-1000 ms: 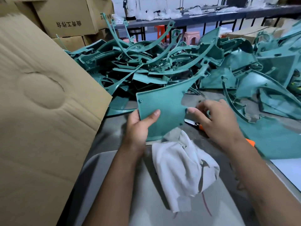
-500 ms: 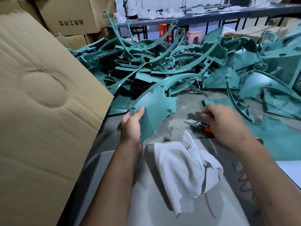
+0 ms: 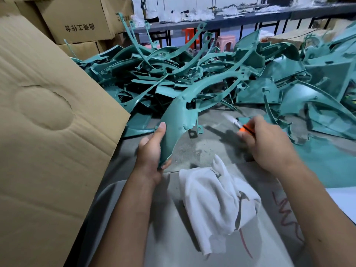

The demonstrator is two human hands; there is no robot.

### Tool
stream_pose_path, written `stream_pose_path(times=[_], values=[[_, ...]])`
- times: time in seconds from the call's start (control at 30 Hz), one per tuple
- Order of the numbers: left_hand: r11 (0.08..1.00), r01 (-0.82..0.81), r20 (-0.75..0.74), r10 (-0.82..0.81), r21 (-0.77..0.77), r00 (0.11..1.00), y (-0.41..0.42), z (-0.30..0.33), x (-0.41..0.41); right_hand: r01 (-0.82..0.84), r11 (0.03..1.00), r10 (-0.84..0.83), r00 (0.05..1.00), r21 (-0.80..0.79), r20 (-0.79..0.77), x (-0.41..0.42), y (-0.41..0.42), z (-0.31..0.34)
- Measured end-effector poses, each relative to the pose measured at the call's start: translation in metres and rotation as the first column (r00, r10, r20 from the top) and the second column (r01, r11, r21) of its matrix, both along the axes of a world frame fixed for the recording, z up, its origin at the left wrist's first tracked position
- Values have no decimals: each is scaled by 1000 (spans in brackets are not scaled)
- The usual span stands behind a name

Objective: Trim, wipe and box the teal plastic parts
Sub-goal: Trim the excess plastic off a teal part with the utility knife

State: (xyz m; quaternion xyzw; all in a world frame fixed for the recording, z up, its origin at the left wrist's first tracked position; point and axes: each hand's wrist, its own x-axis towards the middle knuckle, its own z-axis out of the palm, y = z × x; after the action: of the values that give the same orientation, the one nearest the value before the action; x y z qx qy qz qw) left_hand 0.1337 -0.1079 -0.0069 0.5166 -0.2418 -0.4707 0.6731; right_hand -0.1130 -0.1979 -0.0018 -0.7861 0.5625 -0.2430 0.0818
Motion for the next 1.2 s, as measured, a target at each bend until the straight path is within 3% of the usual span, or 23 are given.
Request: stream_pose_path(times=[0.1, 0.17, 0.4, 0.63, 0.73, 1.0, 1.07, 1.2], values=[[997, -18, 46, 15, 70, 999, -2, -4, -1, 34, 973, 48, 937, -228, 345, 11, 9, 4], [997, 15, 73, -21, 82, 997, -2, -5, -2, 5, 946, 135, 902, -323, 410, 17, 16, 7], [975, 206, 112, -215, 80, 970, 2, -2, -6, -179, 931, 287, 898, -319, 334, 42, 27, 1], [925, 363, 17, -367, 109, 930, 3, 2, -15, -9, 941, 161, 892, -339, 423, 40, 19, -6], [904, 407, -78, -400, 130, 913, 2, 3, -24, -13, 945, 150, 905, -327, 397, 42, 20, -8], [829, 554, -460, -463, 78, 758, 2, 4, -19, -302, 899, 390, 882, -317, 264, 44, 26, -7], [828, 557, -502, -456, 63, 735, 2, 3, -15, -241, 897, 366, 876, -371, 315, 41, 27, -6], [834, 547, -535, -433, 68, 726, 2, 1, -13, 179, 885, 94, 836, -429, 541, 27, 15, 0]])
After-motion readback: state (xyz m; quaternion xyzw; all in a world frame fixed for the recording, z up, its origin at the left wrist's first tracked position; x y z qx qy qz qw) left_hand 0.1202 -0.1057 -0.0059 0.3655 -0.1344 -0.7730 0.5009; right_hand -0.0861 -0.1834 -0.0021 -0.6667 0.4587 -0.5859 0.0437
